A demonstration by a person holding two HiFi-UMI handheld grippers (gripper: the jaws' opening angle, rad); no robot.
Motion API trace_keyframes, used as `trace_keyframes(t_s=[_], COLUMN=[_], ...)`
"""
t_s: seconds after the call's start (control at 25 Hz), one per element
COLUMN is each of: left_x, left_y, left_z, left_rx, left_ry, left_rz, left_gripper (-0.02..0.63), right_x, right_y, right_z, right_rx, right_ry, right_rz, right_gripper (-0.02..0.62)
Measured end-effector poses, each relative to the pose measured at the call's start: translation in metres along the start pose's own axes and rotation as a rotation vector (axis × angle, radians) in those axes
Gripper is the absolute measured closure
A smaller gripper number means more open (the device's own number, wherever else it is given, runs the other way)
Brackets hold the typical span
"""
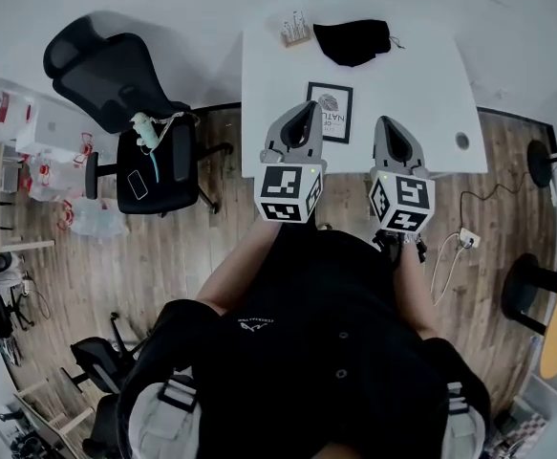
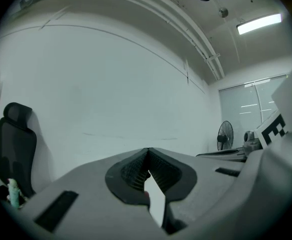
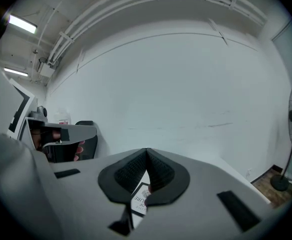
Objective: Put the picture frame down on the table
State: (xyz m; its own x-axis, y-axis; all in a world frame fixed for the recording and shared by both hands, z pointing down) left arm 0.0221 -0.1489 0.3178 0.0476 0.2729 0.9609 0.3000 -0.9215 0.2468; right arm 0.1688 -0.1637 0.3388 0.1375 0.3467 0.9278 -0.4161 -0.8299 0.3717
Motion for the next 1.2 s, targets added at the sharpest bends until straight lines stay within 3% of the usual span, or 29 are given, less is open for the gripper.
trace_keyframes(t_s=[0.48, 0.96, 1.2], left_x=[-0.059, -0.109, -0.105], left_y=[-0.017, -0.039, -0.046], left_z=[0.004, -0.003, 0.003], left_rx=[0.018, 0.001, 0.016], left_ry=[0.029, 0.043, 0.048], left_rz=[0.133, 0.245, 0.243], left_gripper=[0.600, 0.600, 0.600], right_x=[-0.077, -0.121, -0.124], right_y=[-0.035, -0.069, -0.078], right_z=[0.014, 0.014, 0.006], right_rx=[0.025, 0.021, 0.003], right_ry=[-0.009, -0.027, -0.025], right_rz=[0.191, 0.300, 0.315], right_gripper=[0.597, 0.597, 0.597])
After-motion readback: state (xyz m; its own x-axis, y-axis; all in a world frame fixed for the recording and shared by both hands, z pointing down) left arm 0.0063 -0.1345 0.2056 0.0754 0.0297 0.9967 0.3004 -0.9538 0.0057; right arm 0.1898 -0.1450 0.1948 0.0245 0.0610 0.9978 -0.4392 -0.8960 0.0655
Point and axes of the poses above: the fingertips, and each gripper's own axes: y forward along the fingers, z to its right, x out of its underside, the point moved 3 cm from there along -y, backward along the fingers, and after that the axes turned 10 degrees about -z, right-handed, at the moved point
